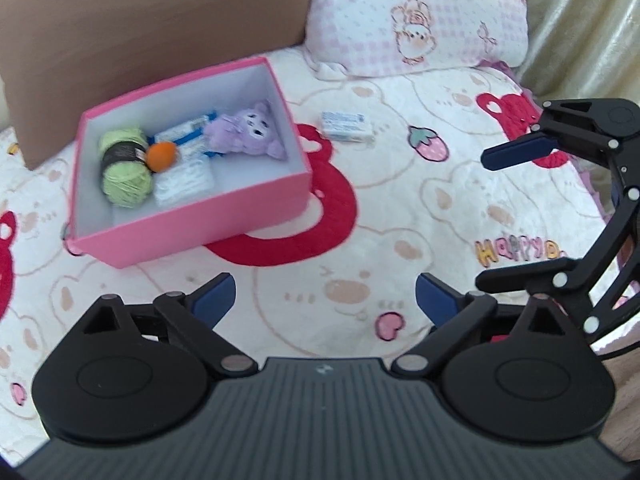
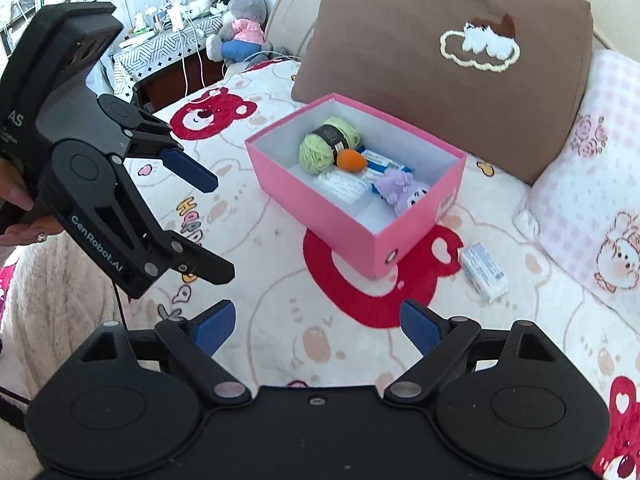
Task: Organize objects
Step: 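Move the open left tool over to the white soap box on the bed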
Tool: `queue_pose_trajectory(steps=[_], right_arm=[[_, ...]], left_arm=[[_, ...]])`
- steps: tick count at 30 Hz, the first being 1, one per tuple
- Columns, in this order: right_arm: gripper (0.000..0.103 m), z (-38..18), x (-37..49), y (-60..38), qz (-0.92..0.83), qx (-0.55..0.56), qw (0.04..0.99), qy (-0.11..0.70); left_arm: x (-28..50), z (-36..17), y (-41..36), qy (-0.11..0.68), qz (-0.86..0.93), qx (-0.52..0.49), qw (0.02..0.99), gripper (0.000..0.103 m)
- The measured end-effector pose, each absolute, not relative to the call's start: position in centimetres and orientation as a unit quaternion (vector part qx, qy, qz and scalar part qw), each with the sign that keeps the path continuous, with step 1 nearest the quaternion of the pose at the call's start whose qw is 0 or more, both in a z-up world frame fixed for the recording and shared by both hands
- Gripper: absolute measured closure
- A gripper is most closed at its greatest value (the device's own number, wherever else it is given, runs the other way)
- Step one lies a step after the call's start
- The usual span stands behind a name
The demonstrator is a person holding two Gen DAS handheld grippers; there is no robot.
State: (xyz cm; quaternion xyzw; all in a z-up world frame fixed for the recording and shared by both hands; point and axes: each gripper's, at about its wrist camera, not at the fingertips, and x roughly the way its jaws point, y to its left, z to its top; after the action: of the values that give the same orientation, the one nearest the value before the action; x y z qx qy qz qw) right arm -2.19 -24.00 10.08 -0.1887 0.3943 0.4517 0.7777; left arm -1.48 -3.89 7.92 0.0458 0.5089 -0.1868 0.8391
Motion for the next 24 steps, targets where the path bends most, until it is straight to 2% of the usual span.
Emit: queue_pose_trajectory(steps=[14, 24], right_arm=[[0.011, 7.9, 0.4, -28.7, 0.41, -0.162, 0.81, 0.388], [0.011, 5.9, 2.3, -30.5, 0.375, -0.136, 0.839, 0.37]], left_arm=[[1.9, 5.3, -8.7, 0.521, -0.197, -0.021, 0.83, 0.005], [5.1, 4.4, -11.7, 0.51, -0.192, -0.026, 0.838, 0.007]])
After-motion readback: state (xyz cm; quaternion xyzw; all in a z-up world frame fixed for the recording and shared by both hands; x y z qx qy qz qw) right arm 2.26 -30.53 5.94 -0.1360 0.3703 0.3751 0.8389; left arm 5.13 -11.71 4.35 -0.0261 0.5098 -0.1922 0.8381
